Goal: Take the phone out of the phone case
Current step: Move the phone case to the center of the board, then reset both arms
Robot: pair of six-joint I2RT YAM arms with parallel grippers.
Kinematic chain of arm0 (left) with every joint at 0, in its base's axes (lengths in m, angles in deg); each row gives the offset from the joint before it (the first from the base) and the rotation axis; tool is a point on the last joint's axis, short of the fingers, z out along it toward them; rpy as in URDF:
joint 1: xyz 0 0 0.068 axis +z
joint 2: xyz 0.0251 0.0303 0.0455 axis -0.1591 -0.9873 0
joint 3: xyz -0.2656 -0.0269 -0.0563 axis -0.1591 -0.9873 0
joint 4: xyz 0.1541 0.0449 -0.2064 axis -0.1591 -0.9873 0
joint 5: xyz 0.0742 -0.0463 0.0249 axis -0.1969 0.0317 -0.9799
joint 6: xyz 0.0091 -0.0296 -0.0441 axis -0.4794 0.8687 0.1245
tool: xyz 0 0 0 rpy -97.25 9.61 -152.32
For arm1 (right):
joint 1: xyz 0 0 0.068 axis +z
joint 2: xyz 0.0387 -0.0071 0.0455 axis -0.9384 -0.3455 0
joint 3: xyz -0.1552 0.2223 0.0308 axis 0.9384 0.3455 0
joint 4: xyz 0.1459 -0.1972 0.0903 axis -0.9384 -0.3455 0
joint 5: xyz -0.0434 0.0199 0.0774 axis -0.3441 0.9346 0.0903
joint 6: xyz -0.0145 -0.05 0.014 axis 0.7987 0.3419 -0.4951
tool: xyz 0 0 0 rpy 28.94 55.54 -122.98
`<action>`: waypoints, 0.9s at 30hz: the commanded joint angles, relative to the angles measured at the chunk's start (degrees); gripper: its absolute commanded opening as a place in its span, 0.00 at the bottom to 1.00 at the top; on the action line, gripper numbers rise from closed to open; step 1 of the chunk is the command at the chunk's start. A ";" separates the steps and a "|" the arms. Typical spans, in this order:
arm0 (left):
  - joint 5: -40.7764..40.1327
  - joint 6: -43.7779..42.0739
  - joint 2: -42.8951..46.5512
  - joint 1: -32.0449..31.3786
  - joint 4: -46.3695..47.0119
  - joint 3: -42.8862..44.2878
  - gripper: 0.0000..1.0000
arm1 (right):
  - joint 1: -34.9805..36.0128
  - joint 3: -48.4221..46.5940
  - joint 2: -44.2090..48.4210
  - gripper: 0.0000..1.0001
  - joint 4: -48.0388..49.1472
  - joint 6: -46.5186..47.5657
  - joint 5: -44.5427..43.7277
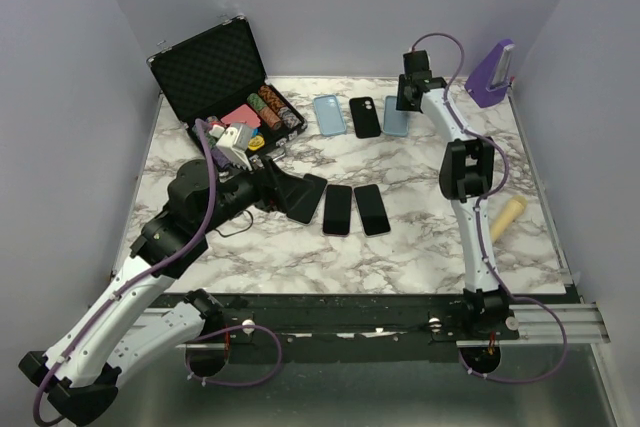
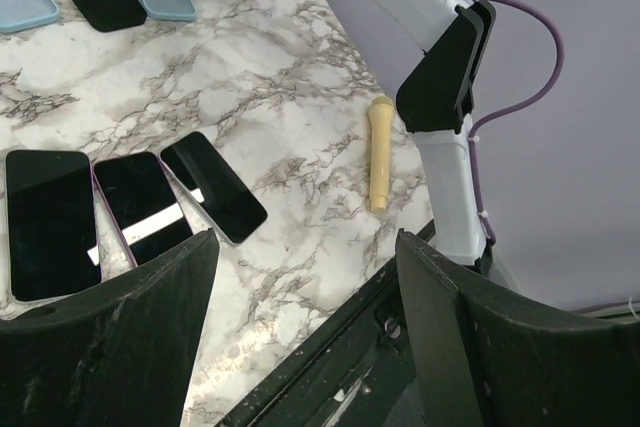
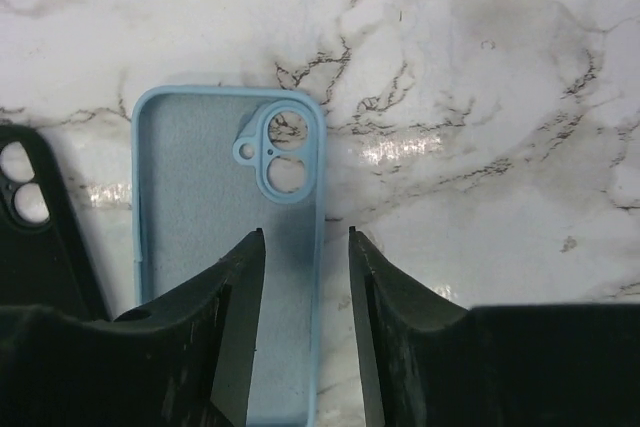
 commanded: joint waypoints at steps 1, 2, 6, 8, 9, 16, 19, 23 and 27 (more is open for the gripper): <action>-1.27 -0.49 0.51 0.14 -0.71 2.73 0.80 | -0.28 2.33 9.36 0.53 -0.78 2.47 1.35; -1.44 -0.66 0.42 0.14 -0.88 2.91 0.80 | -0.37 4.16 11.99 0.58 -0.69 2.83 1.52; -2.94 -1.37 0.77 0.23 -1.06 3.09 0.80 | -0.20 19.86 27.43 1.00 2.98 2.05 4.85; -3.73 -1.72 1.30 0.14 -0.27 2.65 0.80 | -0.02 32.33 37.10 1.00 9.21 0.47 6.70; -4.25 -2.07 1.56 0.14 0.08 2.30 0.80 | 0.15 38.14 42.46 1.00 12.29 -0.32 6.71; -8.47 -4.53 5.25 0.14 5.18 -2.00 0.82 | 0.59 75.78 75.17 1.00 32.34 -6.75 8.99; -10.67 -5.06 7.27 0.23 8.16 -4.20 0.82 | 0.59 85.01 87.13 1.00 34.28 -6.66 9.61; -16.12 -5.50 10.08 0.32 11.59 -6.31 0.84 | 0.59 92.68 99.97 1.00 33.24 -9.20 4.97; -18.40 -6.82 12.54 0.23 15.02 -7.63 0.85 | 0.51 94.97 109.73 1.00 29.37 -9.04 4.50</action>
